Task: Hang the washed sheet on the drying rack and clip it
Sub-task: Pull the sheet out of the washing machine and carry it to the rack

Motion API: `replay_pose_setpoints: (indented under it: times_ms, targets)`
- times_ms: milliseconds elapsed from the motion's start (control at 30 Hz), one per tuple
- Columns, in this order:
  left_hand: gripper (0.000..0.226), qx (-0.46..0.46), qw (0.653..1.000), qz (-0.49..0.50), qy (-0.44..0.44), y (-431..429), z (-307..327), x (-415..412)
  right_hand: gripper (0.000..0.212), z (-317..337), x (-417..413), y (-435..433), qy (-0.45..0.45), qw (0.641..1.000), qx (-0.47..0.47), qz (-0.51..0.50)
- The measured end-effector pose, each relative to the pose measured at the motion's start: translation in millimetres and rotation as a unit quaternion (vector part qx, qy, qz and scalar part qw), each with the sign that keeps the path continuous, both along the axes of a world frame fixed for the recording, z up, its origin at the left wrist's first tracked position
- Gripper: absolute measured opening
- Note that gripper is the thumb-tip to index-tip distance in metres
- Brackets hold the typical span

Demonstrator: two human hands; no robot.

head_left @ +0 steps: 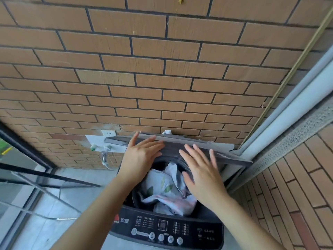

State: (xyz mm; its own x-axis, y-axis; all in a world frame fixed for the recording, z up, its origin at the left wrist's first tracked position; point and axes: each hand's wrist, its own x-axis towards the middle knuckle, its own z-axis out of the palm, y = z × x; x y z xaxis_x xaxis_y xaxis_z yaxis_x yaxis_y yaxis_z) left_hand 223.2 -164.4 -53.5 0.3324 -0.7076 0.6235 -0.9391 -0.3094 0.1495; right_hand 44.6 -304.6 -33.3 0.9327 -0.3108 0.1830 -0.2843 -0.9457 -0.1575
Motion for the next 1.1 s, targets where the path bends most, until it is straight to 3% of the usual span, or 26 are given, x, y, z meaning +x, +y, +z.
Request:
replay_pose_setpoints:
  times_ms: [167,400,667,1100]
  targets:
    - [0.035,0.009,0.999,0.045,-0.010,-49,34,35,0.083,13,40,-32,-0.007,0.995,-0.083,-0.045]
    - [0.074,0.147,0.984,0.104,0.012,-83,41,47,0.080,41,97,-87,-0.008,0.993,-0.107,-0.053]
    - [0.075,0.221,0.965,0.133,0.040,-129,62,83,0.080,56,139,-127,0.017,0.995,-0.084,-0.052]
    - [0.081,0.237,0.961,0.136,0.044,-137,61,88,0.081,52,145,-142,0.025,0.994,-0.103,-0.032]
